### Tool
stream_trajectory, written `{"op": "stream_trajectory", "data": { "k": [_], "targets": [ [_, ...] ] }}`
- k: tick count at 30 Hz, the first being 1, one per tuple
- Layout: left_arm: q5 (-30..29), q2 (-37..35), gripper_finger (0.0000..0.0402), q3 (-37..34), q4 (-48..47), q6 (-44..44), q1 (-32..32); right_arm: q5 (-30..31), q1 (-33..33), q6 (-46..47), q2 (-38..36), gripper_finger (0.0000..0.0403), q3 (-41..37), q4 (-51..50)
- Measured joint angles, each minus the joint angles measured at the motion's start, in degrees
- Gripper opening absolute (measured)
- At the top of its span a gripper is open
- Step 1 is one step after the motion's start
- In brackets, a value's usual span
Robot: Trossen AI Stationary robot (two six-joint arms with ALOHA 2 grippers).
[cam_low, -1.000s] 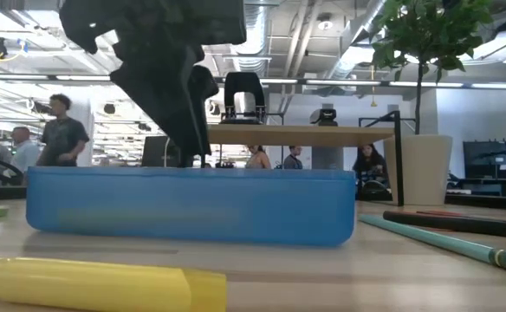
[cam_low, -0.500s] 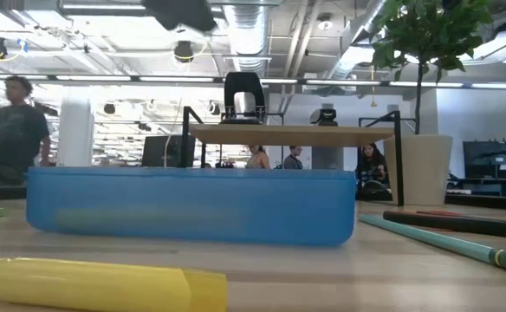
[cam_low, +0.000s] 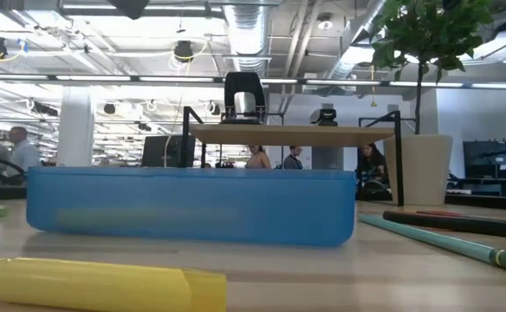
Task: Pack school essentials
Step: Put the orange pencil into the blue supply box
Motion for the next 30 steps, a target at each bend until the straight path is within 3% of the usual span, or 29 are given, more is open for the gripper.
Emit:
{"op": "stream_trajectory", "data": {
  "k": [10, 21, 30],
  "targets": [
    [-2.0, -6.1, 0.0137, -5.7, 9.0, 2.7, -2.4, 1.0, 0.0, 0.0, 0.0, 0.0056, 0.0, 1.5],
    [-4.5, -6.5, 0.0138, -6.6, 10.2, 4.8, -4.9, 2.8, 0.0, 3.4, 0.5, 0.0056, -0.8, 1.9],
    [-6.6, -6.7, 0.0137, -7.4, 10.8, 4.8, -7.5, 2.8, 0.0, 7.1, 7.3, 0.0056, -1.3, 2.6]
  ]
}}
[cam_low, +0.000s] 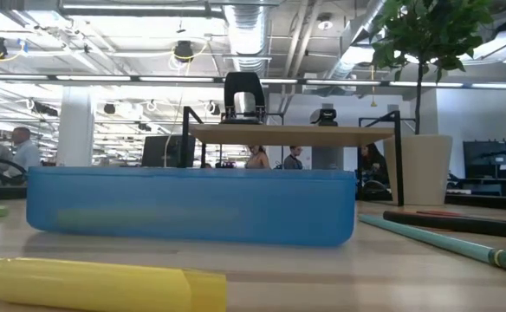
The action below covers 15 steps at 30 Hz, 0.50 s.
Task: Pack school essentials
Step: Put the orange pencil into the blue supply box
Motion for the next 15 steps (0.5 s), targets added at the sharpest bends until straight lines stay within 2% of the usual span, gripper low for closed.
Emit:
{"op": "stream_trajectory", "data": {
  "k": [7, 11, 15],
  "targets": [
    [-4.0, -4.8, 0.0138, -8.1, 6.3, -1.6, -1.9, 0.0, 0.1, 0.6, 4.3, 0.0056, 0.0, 0.0],
    [-4.4, -10.1, 0.0138, -12.7, 12.3, -1.6, -2.1, 0.0, 0.1, 1.1, 5.7, 0.0056, 0.0, 0.4],
    [-4.4, -15.1, 0.0138, -15.6, 13.1, -0.5, -2.8, -0.1, 1.7, 2.1, 7.4, 0.0056, 0.0, 0.5]
  ]
}}
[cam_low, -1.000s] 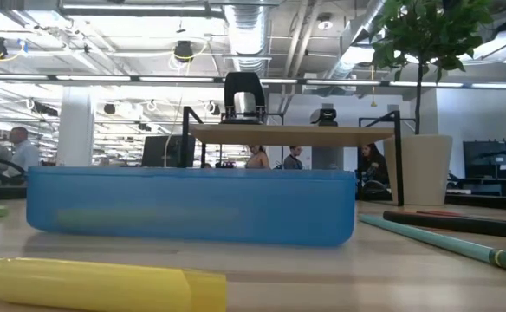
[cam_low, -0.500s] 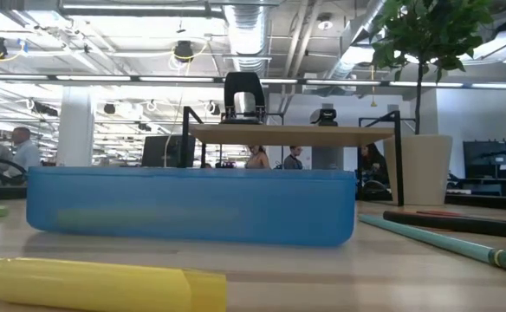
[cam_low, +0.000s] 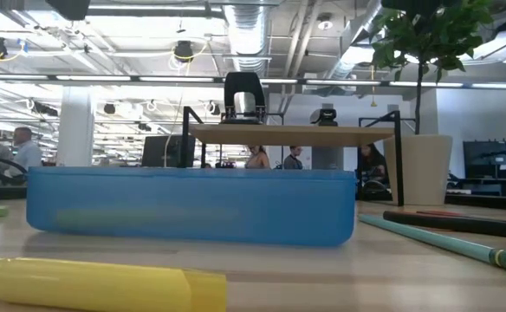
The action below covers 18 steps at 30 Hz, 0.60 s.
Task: Pack school essentials
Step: Put the orange pencil into the blue supply box
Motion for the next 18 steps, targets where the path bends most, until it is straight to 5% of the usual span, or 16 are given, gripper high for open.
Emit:
{"op": "stream_trajectory", "data": {
  "k": [18],
  "targets": [
    [0.0, -9.8, 0.0138, -0.6, -2.4, 6.9, -1.5, 9.1, 20.0, 10.9, 13.0, 0.0056, 0.0, 0.4]
  ]
}}
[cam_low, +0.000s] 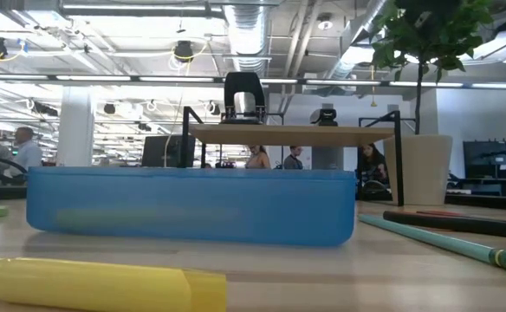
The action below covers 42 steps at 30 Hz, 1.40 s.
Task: Pack school essentials
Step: Put the orange pencil into the blue supply box
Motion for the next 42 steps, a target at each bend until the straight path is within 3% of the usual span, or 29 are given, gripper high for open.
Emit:
{"op": "stream_trajectory", "data": {
  "k": [7, 15, 24, 33, 42],
  "targets": [
    [-0.7, -0.3, 0.0138, 0.0, -1.0, 2.1, 0.0, 3.0, 5.3, 10.6, 5.5, 0.0056, 0.0, -0.8],
    [-0.4, -0.1, 0.0138, 0.0, -1.3, 4.5, 0.0, 4.0, 8.5, 27.0, 12.9, 0.0056, 0.1, -9.5],
    [1.2, -0.1, 0.0138, 0.0, -4.6, 2.3, 0.0, -2.6, 10.1, 43.1, 20.0, 0.0056, 0.1, -16.7],
    [2.2, -0.2, 0.0138, -0.4, -3.7, 3.1, 0.0, -3.5, 9.4, 44.5, 21.4, 0.0056, 0.2, -16.8],
    [3.1, -1.3, 0.0138, -9.0, 10.6, 4.4, 2.3, -3.5, 7.9, 43.9, 21.1, 0.0056, 0.2, -16.8]
  ]
}}
